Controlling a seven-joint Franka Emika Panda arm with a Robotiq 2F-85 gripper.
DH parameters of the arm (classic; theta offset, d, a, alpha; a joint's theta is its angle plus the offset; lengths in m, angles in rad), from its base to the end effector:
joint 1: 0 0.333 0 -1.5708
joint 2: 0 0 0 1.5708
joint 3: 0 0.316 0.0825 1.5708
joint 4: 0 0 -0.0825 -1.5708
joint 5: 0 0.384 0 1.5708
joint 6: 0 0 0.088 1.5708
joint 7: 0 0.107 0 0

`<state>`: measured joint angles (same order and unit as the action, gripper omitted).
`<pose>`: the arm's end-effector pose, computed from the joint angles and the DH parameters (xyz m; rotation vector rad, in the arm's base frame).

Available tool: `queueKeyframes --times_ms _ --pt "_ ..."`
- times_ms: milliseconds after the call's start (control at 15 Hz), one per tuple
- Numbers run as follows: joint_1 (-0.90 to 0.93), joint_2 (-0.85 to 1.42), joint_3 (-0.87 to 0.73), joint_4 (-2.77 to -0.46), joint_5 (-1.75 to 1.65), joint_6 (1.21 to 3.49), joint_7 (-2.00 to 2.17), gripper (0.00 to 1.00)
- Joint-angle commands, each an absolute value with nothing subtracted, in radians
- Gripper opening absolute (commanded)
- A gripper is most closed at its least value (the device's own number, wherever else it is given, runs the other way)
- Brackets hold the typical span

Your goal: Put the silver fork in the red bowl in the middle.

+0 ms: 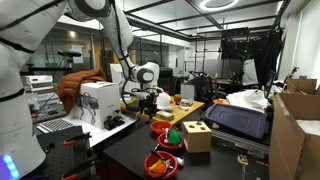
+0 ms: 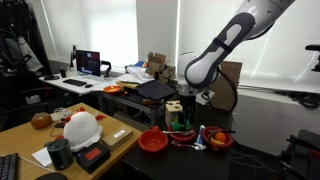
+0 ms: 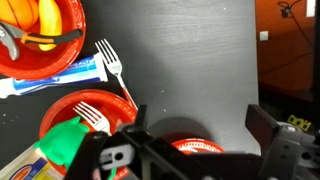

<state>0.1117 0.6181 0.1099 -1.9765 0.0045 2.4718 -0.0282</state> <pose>0.5809 0.1309 0.1428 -3.0598 -0.3530 0.1933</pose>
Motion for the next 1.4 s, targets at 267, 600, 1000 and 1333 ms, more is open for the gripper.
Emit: queueKeyframes --times_ms 267,600,1000,1333 --pt "0.282 0.438 -0.021 -2.147 -0.145 2.506 0.317 1.0" --pt "0.297 0.338 -0.029 -2.173 -0.179 2.448 0.424 1.0" --pt "0.279 0.207 -0.009 -2.187 -0.191 2.383 0.478 1.0" --pt "0.25 0.077 0.022 -2.242 -0.17 2.357 0.505 1.0"
